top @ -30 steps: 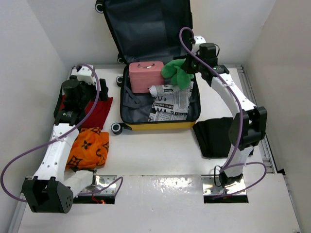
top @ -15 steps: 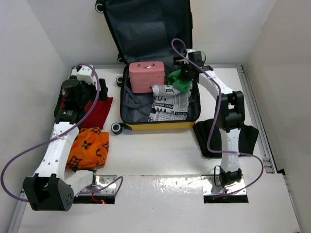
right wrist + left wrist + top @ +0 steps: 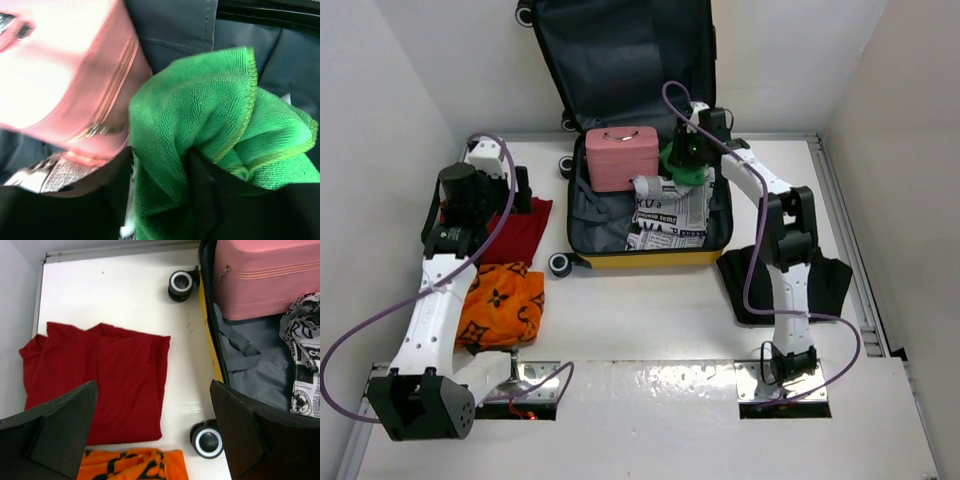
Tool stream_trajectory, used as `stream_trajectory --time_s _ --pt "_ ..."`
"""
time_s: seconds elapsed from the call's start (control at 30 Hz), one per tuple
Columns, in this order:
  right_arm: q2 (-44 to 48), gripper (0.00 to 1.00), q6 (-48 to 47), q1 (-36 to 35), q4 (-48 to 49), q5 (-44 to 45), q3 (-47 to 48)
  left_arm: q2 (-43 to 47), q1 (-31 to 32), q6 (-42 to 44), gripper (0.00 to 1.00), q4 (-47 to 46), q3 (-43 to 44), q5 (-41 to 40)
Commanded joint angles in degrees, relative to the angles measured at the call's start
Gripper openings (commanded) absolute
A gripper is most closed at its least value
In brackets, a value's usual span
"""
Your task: Pack the luggage
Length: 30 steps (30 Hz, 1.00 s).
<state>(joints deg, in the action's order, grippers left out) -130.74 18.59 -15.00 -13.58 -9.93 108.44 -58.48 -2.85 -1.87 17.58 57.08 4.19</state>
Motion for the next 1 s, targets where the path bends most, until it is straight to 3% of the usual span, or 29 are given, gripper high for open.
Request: stream_trajectory --time_s 0.0,0.07,0.27,0.3,0.43,0.47,0.57,0.63,0.8,0.9,0.97 --pt "11.44 0.49 -0.31 0.85 -2.05 -0.88 -2.61 -2.68 -2.32 1.16 1.0 9.46 7.33 -0.76" --pt "16.03 0.62 -0.92 1.91 -3.2 -0.35 -4.72 -3.22 -4.43 4.67 1.0 16.67 8.14 1.16" --pt "31.76 0.77 -6.98 2.88 -6.35 -1.32 -11.76 2.49 -7.17 18.64 1.0 30.28 2.43 7.58" --pt "34.3 0.8 -9.16 3.31 -7.06 -2.01 -12.29 2.49 -10.39 20.66 1.0 31.01 4.68 9.59" --pt "40.46 0.8 -11.73 3.05 -12.16 -4.57 -16.68 -1.98 -10.42 34.79 1.0 43.21 7.96 14.08" --pt "43.61 0.8 -11.82 3.14 -12.69 -5.26 -18.6 -2.69 -11.03 43.88 1.0 49.59 7.96 15.23" --pt "48.53 0.8 -12.87 3.05 -14.19 -5.98 -26.05 -0.59 -11.03 51.43 1.0 51.51 4.37 13.93" --pt "50.05 0.8 -12.53 3.14 -14.45 -5.8 -28.63 0.29 -7.36 47.5 1.0 48.78 1.46 8.94" --pt "55.23 0.78 -10.59 2.88 -15.15 -5.01 -36.81 3.02 -0.5 36.19 0.98 46.58 -1.0 10.5" --pt "56.29 0.77 -9.72 2.88 -15.42 -4.31 -39.61 3.02 7.57 28.89 0.99 42.82 -3.64 1.05" --pt "56.47 0.77 -9.36 2.88 -15.07 -4.22 -40.24 2.4 10.31 28.32 0.99 41.66 -4.34 -1.8"
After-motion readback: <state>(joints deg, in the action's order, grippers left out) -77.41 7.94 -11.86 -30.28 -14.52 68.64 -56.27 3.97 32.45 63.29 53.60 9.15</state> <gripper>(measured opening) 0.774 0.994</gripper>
